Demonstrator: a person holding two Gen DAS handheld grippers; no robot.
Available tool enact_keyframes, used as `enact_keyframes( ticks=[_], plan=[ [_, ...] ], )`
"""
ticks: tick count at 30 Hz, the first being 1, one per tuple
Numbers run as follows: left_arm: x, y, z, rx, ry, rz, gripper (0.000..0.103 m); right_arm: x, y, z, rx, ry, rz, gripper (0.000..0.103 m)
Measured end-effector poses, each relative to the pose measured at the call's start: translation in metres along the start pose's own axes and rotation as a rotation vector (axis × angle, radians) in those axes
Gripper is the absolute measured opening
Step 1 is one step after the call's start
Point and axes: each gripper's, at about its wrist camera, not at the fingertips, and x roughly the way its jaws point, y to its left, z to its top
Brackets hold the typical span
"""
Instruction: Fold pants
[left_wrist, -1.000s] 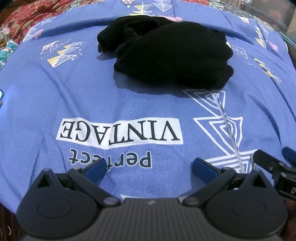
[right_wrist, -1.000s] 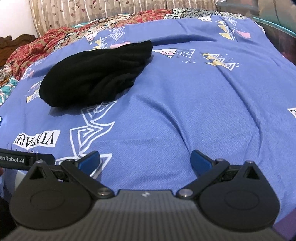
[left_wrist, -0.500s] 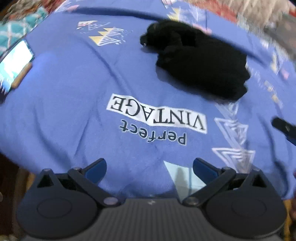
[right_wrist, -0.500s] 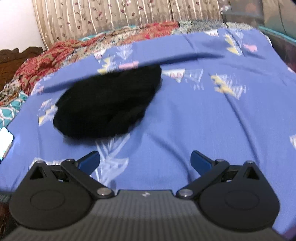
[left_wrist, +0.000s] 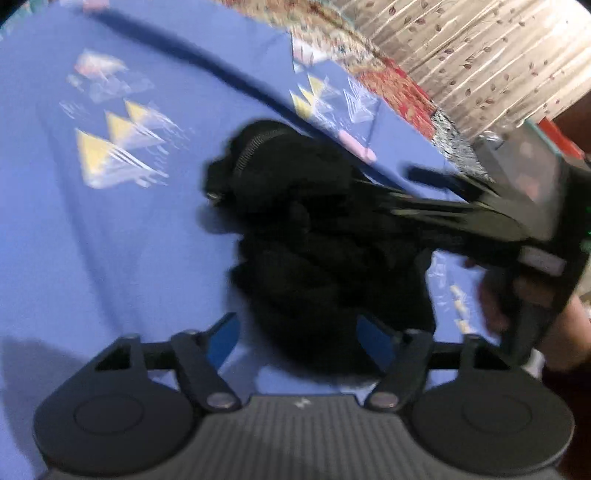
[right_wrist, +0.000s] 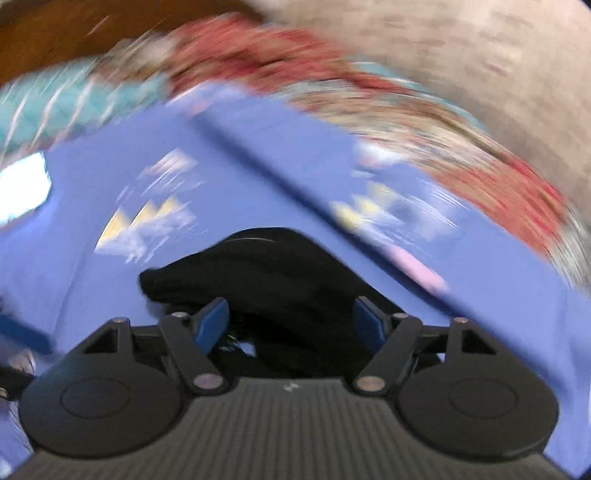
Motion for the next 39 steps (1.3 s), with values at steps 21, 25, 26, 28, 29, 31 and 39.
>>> enact_keyframes(
  ticks=[21,25,26,28,29,31,39],
  plan=[
    [-0.127,0.053,-0.067,-0.036,-0.271,0.090,0.006,-0.265,-0.157,-0.150,0.897,-0.362,-0.528,0.008],
    [-0.128,0.066,-0.099,-0.054,-0.212,0.146,0.006,-0.285,-0.123,-0.244,1.059,-0.237,-0.604,0.008],
    [-0.128,0.067,-0.103,-0.064,-0.198,0.148,0.006,-0.286,-0.114,-0.269,1.114,-0.200,-0.625,0.008],
    [-0.123,0.070,-0.105,-0.078,-0.178,0.148,0.007,-0.286,-0.097,-0.305,1.204,-0.146,-0.664,0.008],
    [-0.122,0.071,-0.105,-0.084,-0.172,0.153,0.007,-0.285,-0.092,-0.322,1.249,-0.117,-0.680,0.009],
    [-0.124,0.070,-0.105,-0.094,-0.168,0.180,0.010,-0.284,-0.085,-0.342,1.340,-0.074,-0.684,0.012],
    [-0.148,0.069,-0.109,-0.072,-0.247,0.229,0.022,-0.313,-0.057,-0.333,1.452,-0.255,-0.842,0.043]
  ],
)
